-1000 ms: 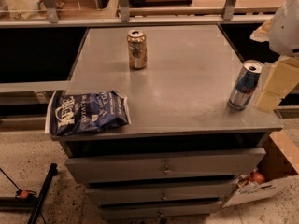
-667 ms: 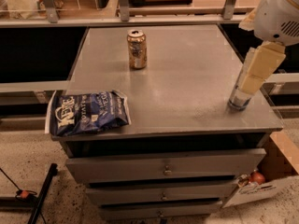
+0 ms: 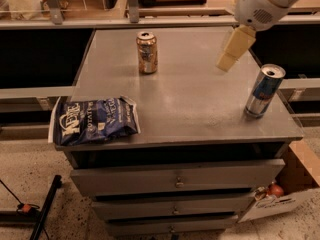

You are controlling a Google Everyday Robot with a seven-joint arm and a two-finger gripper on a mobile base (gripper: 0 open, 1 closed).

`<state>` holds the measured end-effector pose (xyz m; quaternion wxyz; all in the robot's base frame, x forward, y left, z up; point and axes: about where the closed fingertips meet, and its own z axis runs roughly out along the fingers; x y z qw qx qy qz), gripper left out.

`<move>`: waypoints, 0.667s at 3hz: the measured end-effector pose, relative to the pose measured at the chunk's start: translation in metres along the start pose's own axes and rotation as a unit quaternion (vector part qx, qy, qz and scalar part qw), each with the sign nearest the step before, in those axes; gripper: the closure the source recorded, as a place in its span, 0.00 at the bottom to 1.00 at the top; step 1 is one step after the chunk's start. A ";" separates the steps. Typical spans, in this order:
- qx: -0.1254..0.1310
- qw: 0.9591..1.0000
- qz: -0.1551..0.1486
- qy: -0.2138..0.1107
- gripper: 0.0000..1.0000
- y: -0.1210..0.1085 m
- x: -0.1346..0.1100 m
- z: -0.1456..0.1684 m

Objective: Move orange can near blue chip bag

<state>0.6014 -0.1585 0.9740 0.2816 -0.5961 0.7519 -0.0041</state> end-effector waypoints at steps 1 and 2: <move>0.022 0.998 0.014 -0.063 0.00 -0.023 -0.012 0.038; 0.060 0.994 0.017 -0.085 0.00 -0.044 -0.023 0.038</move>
Offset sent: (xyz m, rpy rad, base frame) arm 0.0322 0.0147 -0.0168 0.1002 -0.0514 0.0027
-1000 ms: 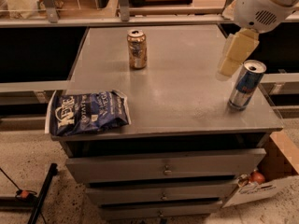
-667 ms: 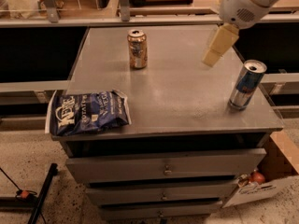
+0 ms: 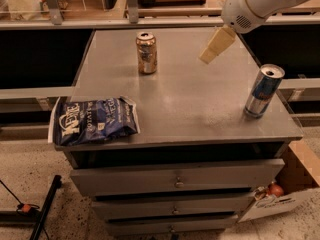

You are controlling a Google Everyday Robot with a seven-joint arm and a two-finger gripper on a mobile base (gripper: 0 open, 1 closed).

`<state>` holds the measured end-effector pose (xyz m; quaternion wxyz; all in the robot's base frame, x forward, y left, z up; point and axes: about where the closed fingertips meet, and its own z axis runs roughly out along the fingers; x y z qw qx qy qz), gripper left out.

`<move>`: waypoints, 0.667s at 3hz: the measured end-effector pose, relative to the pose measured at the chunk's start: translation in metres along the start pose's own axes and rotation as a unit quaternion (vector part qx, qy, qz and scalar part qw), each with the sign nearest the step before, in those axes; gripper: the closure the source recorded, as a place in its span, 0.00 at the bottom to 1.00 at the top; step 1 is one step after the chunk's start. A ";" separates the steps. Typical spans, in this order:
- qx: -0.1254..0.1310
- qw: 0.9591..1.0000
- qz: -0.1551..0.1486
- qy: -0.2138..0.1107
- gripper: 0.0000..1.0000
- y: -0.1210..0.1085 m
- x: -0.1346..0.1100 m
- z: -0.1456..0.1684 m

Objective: Move orange can near blue chip bag

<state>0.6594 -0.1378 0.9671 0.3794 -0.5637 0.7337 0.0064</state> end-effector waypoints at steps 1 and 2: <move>0.000 1.000 0.000 0.000 0.00 0.000 0.000 0.000; -0.007 1.000 0.000 -0.011 0.00 -0.003 -0.005 0.008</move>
Offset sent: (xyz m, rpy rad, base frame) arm 0.0161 0.0099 -0.0011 0.0431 0.0022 0.0321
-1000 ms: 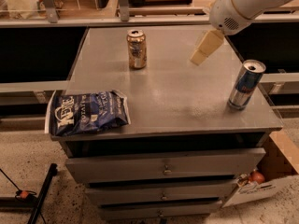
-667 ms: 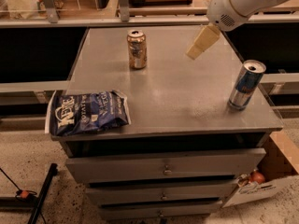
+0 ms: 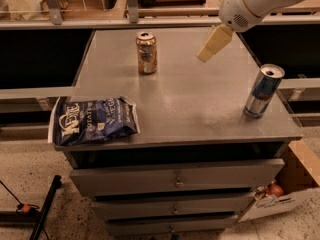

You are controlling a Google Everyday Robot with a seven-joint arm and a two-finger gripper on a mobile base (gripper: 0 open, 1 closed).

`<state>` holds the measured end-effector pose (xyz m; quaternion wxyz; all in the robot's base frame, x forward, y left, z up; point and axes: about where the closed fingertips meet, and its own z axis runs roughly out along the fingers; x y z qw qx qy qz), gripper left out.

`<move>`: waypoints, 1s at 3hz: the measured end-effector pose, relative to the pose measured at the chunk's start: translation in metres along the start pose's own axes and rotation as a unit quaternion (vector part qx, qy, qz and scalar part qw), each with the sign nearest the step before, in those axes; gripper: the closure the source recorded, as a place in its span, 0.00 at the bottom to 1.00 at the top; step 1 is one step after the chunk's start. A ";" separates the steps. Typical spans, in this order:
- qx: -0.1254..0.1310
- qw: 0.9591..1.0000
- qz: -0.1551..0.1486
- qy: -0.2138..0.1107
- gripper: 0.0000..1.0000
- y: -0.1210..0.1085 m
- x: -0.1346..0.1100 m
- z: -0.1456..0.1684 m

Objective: Move orange can near blue chip bag

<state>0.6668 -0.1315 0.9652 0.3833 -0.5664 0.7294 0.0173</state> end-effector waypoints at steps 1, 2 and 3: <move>-0.016 0.998 -0.001 -0.056 0.00 -0.018 -0.028 0.034; -0.019 0.993 0.011 -0.115 0.00 -0.045 -0.059 0.059; -0.030 0.988 0.032 -0.147 0.00 -0.053 -0.072 0.081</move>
Offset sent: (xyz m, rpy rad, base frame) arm 0.1225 0.0831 0.0334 0.3448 -0.0786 0.1348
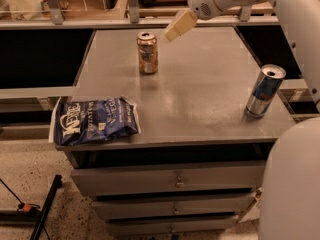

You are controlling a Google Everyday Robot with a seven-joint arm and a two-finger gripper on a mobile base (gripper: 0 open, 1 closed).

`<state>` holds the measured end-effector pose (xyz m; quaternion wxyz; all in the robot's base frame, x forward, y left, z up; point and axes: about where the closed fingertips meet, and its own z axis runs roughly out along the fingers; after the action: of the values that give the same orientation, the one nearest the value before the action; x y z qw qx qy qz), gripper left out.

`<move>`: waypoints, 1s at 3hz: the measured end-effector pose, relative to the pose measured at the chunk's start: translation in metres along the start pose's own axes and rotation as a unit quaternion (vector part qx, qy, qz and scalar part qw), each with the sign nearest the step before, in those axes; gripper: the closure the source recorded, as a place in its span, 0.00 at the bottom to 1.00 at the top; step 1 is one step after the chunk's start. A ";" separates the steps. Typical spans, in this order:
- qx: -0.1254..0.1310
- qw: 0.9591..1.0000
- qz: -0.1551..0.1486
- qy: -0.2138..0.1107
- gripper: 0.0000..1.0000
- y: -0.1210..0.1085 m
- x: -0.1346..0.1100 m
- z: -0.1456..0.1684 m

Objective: Move orange can near blue chip bag

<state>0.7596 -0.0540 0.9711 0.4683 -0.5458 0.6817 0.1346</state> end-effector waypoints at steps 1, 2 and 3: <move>-0.011 1.000 -0.002 0.004 0.00 0.004 -0.004 0.021; -0.019 1.000 -0.009 0.022 0.00 0.013 -0.005 0.033; -0.032 0.999 -0.012 0.035 0.00 0.022 -0.002 0.045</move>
Offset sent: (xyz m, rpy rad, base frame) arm 0.0005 0.0399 -0.0245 -0.1070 0.0369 0.0260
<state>0.7628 -0.0133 0.9421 0.4283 -0.5726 0.6866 0.1317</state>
